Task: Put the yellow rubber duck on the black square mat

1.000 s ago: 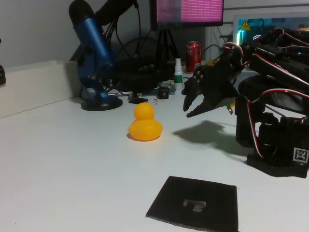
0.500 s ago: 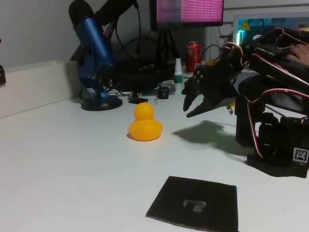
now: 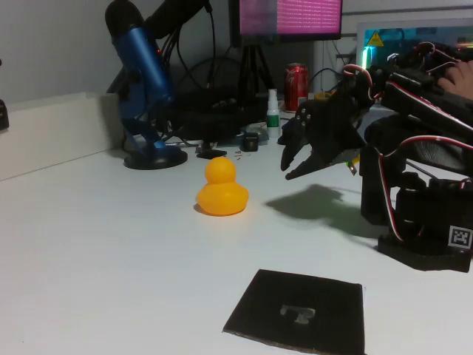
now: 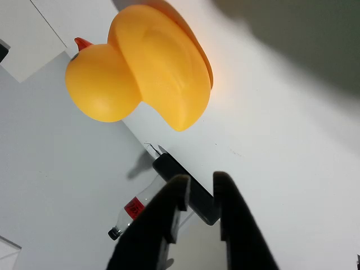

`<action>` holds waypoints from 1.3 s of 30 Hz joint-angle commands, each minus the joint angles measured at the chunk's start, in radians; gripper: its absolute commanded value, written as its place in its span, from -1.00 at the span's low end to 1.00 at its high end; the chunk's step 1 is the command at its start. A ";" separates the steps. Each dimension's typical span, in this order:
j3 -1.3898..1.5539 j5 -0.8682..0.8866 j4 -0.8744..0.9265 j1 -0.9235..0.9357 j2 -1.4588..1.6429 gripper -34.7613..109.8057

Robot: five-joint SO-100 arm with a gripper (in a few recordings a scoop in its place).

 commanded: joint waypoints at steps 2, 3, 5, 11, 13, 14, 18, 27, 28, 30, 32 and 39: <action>-0.011 0.014 -0.009 0.008 0.017 -0.45; -0.011 0.014 -0.009 0.008 0.011 -0.45; -0.023 0.014 -0.011 0.008 -0.029 -0.45; -0.221 0.014 -0.012 0.006 -0.290 -0.45; -0.308 0.014 -0.012 0.006 -0.387 -0.45; -0.357 0.014 -0.012 0.006 -0.430 -0.45; -0.552 0.014 -0.011 0.008 -0.581 -0.45; -0.954 0.009 -0.011 0.008 -0.894 -0.45; -0.983 0.008 -0.011 0.008 -0.933 -0.45; -1.032 0.006 -0.011 0.008 -1.009 -0.44; -1.081 0.006 -0.011 0.008 -1.083 -0.44; -1.229 0.005 -0.011 0.008 -1.299 -0.44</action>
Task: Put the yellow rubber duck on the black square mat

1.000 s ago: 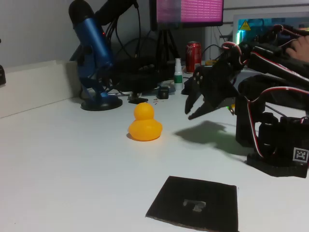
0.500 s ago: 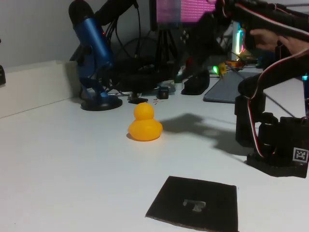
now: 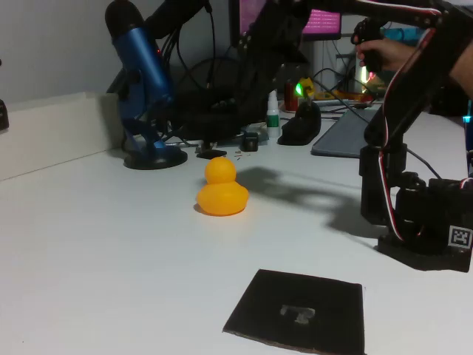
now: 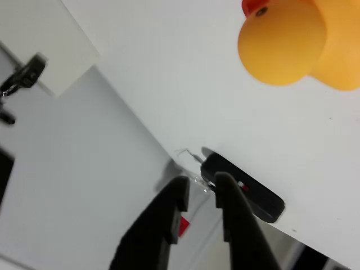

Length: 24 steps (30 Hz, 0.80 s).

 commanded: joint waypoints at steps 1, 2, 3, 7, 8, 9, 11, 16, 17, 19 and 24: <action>-0.092 0.005 -0.012 0.008 -0.049 -0.44; -0.112 0.005 -0.012 0.008 -0.067 -0.44; -0.132 0.005 -0.012 0.008 -0.087 -0.44; -0.216 0.005 -0.012 0.008 -0.161 -0.44; -0.236 0.005 -0.012 0.008 -0.179 -0.44; -0.255 0.003 -0.011 0.008 -0.196 -0.44; -0.285 0.003 -0.003 0.008 -0.221 -0.44; -0.318 0.002 0.000 0.009 -0.239 -0.44; -0.316 0.002 0.000 0.017 -0.239 -0.44; -0.310 0.002 0.000 0.020 -0.239 -0.44; -0.304 0.002 0.002 0.031 -0.252 -0.44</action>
